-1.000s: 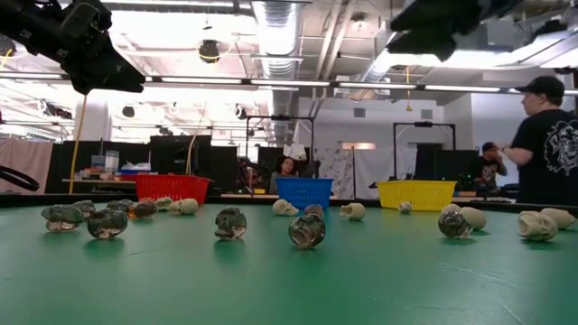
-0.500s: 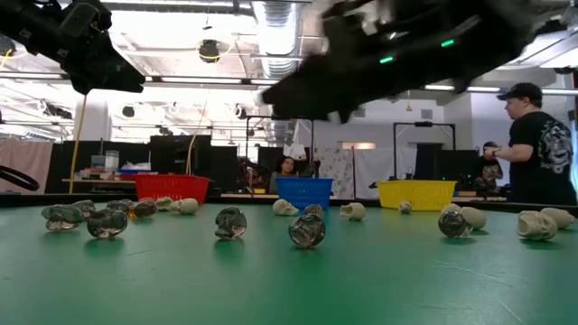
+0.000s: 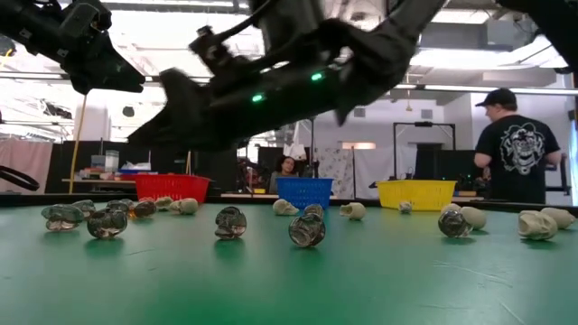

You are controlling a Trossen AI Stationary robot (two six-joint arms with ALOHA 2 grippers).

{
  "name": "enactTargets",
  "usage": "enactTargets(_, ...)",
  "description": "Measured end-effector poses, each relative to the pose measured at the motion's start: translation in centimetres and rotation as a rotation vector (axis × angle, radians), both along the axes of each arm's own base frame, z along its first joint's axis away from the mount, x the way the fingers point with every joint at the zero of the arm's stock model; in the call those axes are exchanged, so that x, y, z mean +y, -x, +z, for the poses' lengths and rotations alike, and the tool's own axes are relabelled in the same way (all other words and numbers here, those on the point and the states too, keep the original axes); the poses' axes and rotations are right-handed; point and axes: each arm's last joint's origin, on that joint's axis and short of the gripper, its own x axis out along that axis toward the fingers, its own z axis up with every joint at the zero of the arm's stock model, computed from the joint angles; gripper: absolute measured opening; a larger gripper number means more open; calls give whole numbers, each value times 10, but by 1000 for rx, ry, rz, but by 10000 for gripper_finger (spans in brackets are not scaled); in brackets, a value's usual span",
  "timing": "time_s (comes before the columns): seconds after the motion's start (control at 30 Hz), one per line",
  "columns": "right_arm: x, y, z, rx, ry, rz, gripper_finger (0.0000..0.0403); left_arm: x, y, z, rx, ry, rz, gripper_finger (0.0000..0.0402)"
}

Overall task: Sort Halloween decoration
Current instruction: Put the orange pumpkin toy into the red bin

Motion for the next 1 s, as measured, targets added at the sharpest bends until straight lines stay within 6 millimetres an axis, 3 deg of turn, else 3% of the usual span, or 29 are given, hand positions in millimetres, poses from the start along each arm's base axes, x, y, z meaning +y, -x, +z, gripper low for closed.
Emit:
enactTargets(0.27, -12, -29, -10, 70, 6, -17, 260, 0, 0, 0, 0, 0, 0, 169)
enactTargets(0.6, -36, -29, -18, 162, -19, -78, 260, 0, 0, 0, 0, 0, 0, 169)
enactTargets(1.0, -29, -26, -24, 222, -6, -65, 260, 0, 0, 0, 0, 0, 0, 169)
